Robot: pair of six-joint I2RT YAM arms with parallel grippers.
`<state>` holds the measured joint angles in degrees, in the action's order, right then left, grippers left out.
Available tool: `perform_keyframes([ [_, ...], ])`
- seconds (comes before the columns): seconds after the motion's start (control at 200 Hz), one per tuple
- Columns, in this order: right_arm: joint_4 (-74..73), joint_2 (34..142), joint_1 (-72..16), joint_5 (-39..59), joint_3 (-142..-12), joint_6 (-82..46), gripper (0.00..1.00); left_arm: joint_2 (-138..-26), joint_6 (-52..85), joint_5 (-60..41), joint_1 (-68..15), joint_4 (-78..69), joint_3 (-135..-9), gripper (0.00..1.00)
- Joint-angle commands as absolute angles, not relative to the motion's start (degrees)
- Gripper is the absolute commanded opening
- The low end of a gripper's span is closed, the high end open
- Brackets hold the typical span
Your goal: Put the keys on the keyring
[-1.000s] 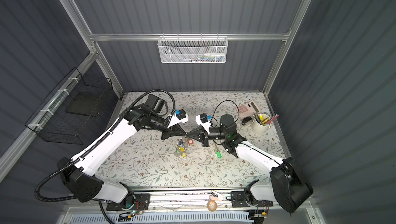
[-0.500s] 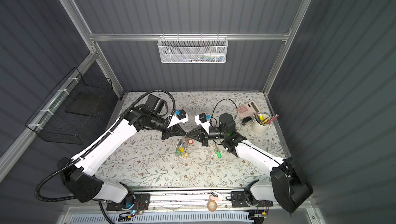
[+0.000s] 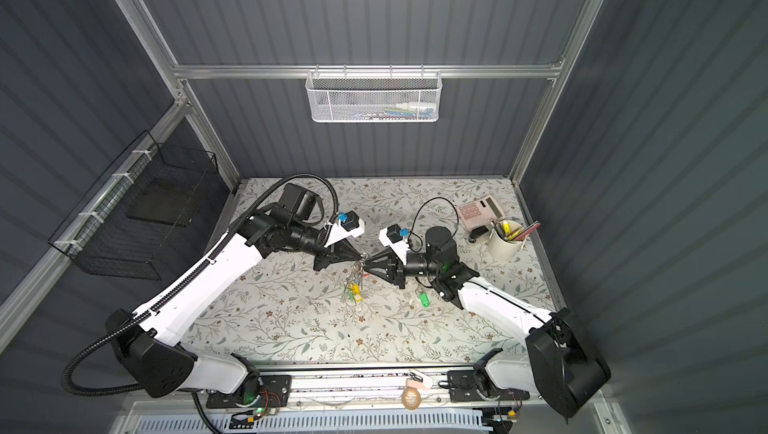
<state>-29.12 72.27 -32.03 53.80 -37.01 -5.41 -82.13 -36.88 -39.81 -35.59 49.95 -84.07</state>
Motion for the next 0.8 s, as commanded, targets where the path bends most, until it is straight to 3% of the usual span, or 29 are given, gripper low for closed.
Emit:
perform_keyframes([
  [0.0, -29.58, 69.21, -32.25, 52.49, -36.22, -6.01, 0.33, -80.07, -36.3, -41.13, -35.86, 48.6, -83.23, 0.0],
  [0.175, -27.57, 65.78, -32.62, 52.21, -38.24, -4.89, 0.4, -80.36, -36.51, -41.74, -35.85, 49.13, -83.27, 0.0],
  [0.515, -25.18, 69.65, -33.48, 53.43, -42.53, -2.29, 0.39, -79.97, -36.56, -42.35, -35.86, 49.04, -82.71, 0.0],
  [0.795, -25.48, 71.62, -33.66, 54.44, -43.22, -2.33, 0.24, -79.98, -36.53, -42.71, -35.86, 48.96, -82.55, 0.0],
])
